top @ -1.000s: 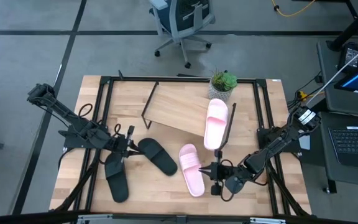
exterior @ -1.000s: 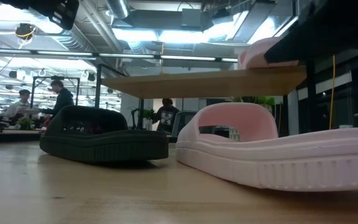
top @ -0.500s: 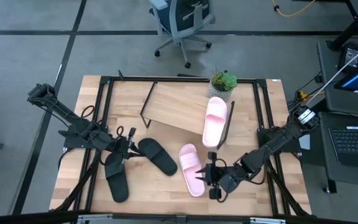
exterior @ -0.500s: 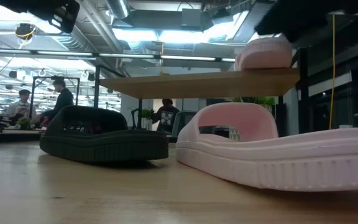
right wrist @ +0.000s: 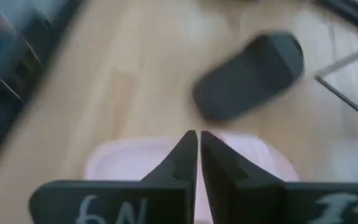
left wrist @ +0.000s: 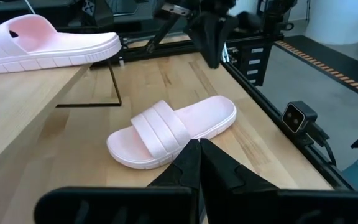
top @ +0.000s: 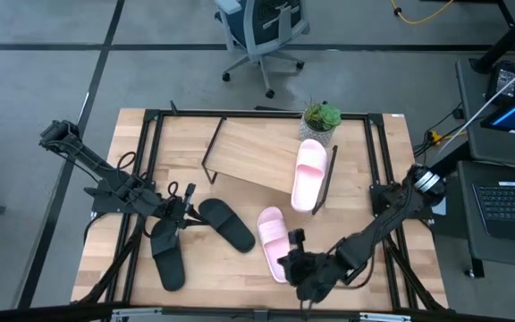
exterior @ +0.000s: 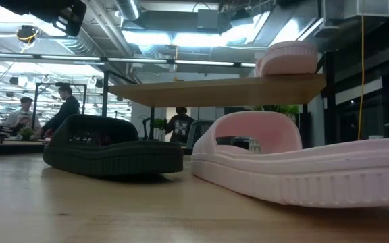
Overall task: Pick and place slides into the shelf
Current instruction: Put the pink slide on the shelf
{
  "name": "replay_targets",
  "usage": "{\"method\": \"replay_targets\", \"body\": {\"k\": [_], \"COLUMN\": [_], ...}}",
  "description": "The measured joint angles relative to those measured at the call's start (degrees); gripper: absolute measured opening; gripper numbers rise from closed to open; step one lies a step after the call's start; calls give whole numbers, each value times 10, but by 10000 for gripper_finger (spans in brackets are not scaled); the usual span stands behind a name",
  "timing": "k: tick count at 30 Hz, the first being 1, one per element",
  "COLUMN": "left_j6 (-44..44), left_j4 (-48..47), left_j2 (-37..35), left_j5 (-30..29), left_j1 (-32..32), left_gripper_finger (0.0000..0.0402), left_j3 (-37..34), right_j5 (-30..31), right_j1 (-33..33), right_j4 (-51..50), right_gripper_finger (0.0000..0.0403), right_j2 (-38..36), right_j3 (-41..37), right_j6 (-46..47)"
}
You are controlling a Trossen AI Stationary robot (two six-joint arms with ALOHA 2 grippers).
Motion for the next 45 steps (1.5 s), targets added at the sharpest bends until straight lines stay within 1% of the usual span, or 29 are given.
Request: {"method": "replay_targets", "body": {"k": [2, 4, 6, 9, 12, 17, 20, 23, 26, 36, 40, 45], "left_j6": [0, 0, 0, 0, 0, 0, 0, 0, 0, 0, 0, 0], "left_j4": [0, 0, -2, -5, -5, -5, -6, -9, -11, -22, -22, -22], "left_j2": [0, 0, 0, 0, 0, 0, 0, 0, 0, 0, 0, 0], "left_j5": [0, 0, 0, 0, 0, 0, 0, 0, 0, -2, -2, -2], "left_j1": [0, 0, 0, 0, 0, 0, 0, 0, 0, 0, 0, 0], "left_gripper_finger": [0, 0, 0, 0, 0, 0, 0, 0, 0, 0, 0, 0], "left_j3": [0, 0, 0, 0, 0, 0, 0, 0, 0, 0, 0, 0], "right_j5": [5, 7, 10, 16, 20, 21, 21, 21, 21, 23, 70, 72], "right_j1": [-1, -4, -8, -14, -20, -29, -30, -30, -30, -36, -40, -45], "right_j4": [-75, -125, -143, -141, -148, -146, -153, -154, -153, -158, -160, -164], "right_gripper_finger": [15, 12, 11, 18, 40, 95, 124, 137, 138, 115, 112, 112], "right_j2": [27, 48, 62, 73, 76, 76, 77, 79, 80, 106, 117, 126], "right_j3": [39, 65, 76, 76, 75, 75, 75, 75, 75, 75, 75, 75], "right_j6": [29, 61, 83, 84, 84, 83, 54, 30, 26, 11, 7, -9]}}
